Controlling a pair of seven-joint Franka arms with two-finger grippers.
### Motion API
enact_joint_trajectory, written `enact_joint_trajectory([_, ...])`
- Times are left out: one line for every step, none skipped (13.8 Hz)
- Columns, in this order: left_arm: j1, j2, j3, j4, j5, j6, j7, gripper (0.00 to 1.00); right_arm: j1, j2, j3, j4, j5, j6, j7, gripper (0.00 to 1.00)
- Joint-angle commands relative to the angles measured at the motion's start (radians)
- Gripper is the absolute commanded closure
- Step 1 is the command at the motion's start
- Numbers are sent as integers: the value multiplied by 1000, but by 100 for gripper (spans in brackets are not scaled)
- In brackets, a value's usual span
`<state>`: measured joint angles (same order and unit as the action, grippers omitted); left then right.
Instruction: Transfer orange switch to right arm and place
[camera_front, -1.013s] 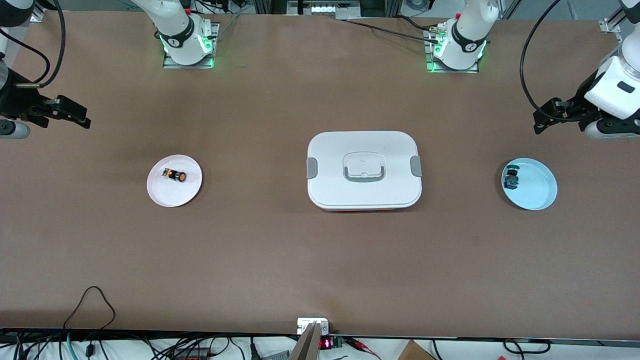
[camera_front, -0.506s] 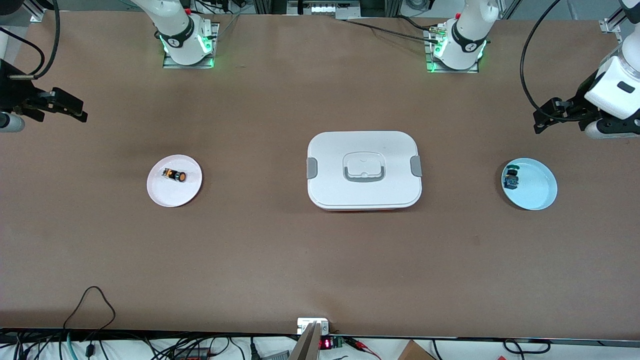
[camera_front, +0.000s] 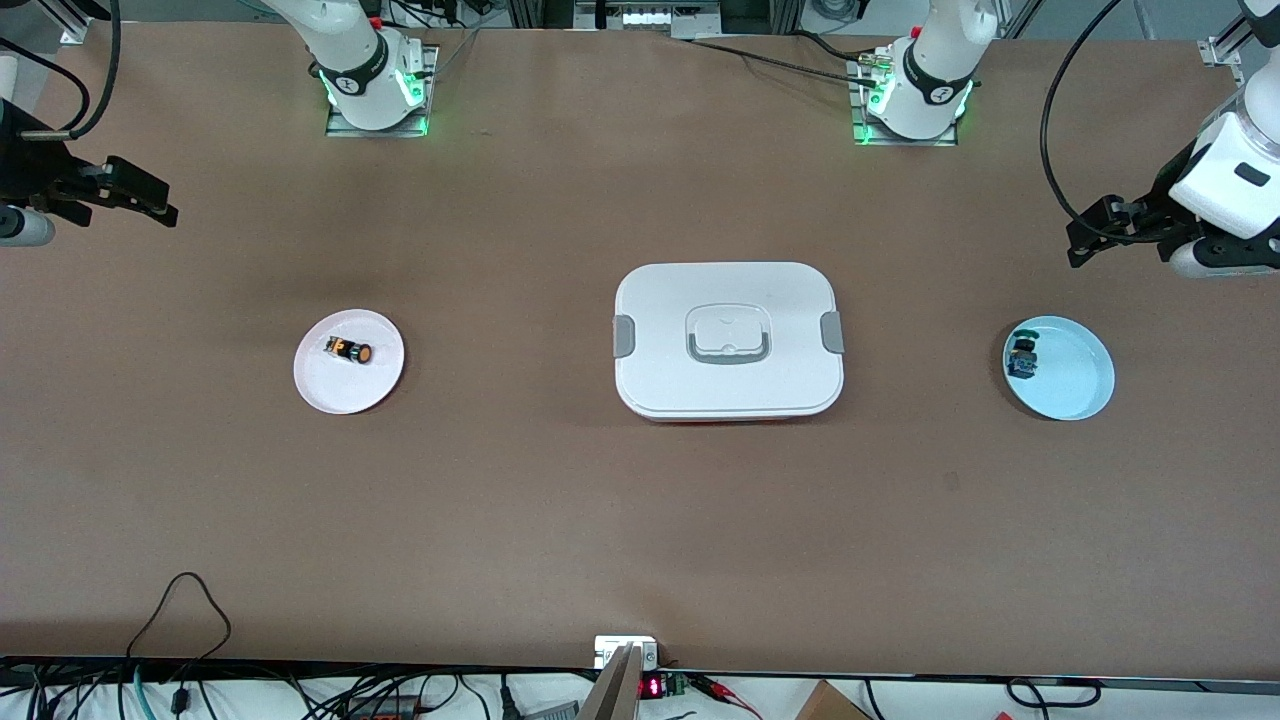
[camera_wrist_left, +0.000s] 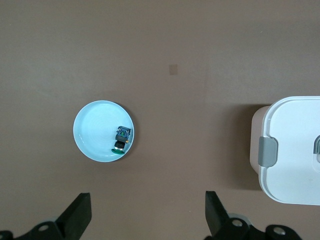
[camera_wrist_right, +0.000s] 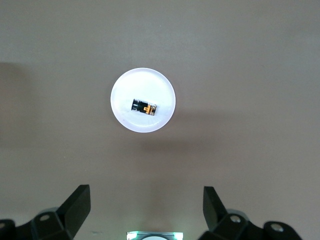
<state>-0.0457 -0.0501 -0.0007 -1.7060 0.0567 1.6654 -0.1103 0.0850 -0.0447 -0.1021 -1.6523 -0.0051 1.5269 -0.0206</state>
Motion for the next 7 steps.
enact_joint_trajectory([9,-11,-4,3,-17,-15,0,0,5,-24,4,-15,-9,-4,14,0])
enact_joint_trajectory([9,-11,-4,3,-17,-15,0,0,7,-23,4,-14,-9,-4,14,0])
enact_joint_trajectory([9,-11,-4,5,-17,-15,0,0,10,-21,5,-14,-9,-4,14,0])
enact_joint_trajectory([9,-11,-4,3,-17,-15,0,0,10,-21,5,-14,-9,-4,14,0])
enact_joint_trajectory([9,-11,-4,3,-17,-15,0,0,10,-21,5,-14,-9,-4,14,0])
enact_joint_trajectory([9,-11,-4,3,-17,-15,0,0,10,-21,5,-14,-9,-5,14,0])
enact_joint_trajectory([10,-11,-4,3,-17,-15,0,0,10,-23,5,-15,-9,-5,13,0])
